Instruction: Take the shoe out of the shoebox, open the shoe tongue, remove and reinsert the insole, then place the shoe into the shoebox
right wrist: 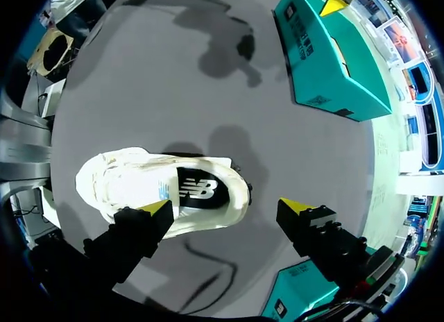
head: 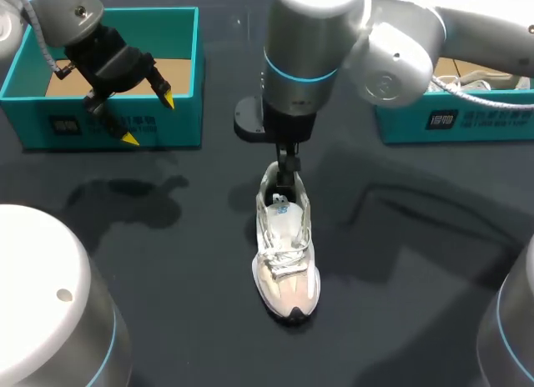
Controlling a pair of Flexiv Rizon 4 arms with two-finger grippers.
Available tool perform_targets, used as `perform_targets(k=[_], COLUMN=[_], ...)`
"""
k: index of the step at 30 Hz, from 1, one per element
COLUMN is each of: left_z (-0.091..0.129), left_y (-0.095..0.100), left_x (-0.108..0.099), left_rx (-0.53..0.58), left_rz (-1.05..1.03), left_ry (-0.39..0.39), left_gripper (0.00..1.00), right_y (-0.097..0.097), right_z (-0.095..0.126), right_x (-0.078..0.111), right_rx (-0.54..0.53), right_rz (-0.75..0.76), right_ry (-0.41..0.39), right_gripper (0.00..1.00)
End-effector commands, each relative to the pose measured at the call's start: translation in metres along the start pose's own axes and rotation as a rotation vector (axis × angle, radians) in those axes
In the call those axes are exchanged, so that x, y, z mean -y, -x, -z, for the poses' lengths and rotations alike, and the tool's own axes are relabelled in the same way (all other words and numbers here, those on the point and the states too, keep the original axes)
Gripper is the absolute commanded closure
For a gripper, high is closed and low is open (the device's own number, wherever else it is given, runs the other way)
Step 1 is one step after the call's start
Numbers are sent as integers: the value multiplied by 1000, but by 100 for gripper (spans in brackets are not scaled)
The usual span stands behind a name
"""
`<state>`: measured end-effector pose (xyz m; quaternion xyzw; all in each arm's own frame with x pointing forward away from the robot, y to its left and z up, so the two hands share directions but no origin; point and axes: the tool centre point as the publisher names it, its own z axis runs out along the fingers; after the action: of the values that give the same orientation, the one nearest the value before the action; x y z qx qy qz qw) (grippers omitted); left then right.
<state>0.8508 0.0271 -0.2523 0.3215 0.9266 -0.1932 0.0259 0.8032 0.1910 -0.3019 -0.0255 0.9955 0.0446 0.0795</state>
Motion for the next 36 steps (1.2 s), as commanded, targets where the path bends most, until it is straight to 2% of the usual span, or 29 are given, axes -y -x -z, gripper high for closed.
perform_targets(k=[1,10,22,28,31,36], left_z=[0,0,0,0,0,0], left_y=[0,0,0,0,0,0], left_x=[0,0,0,0,0,0], left_rx=[-2,-2,-2,-2,-2,-2], left_rz=[0,0,0,0,0,0], left_ry=[3,3,3,3,3,3], left_gripper=[0,0,0,0,0,0], right_y=[9,21,28,30,29,25], right_z=[-19,-47,-73,-82,-85,-89], right_x=[-10,-5,13,21,22,22], right_rx=[-21,-42,-82,-103,-109,-122], right_rz=[-2,1,-44,-64,-68,-79], right_ry=[-30,-45,-42,-32,-26,-16], right_gripper=[0,0,0,6,14,20])
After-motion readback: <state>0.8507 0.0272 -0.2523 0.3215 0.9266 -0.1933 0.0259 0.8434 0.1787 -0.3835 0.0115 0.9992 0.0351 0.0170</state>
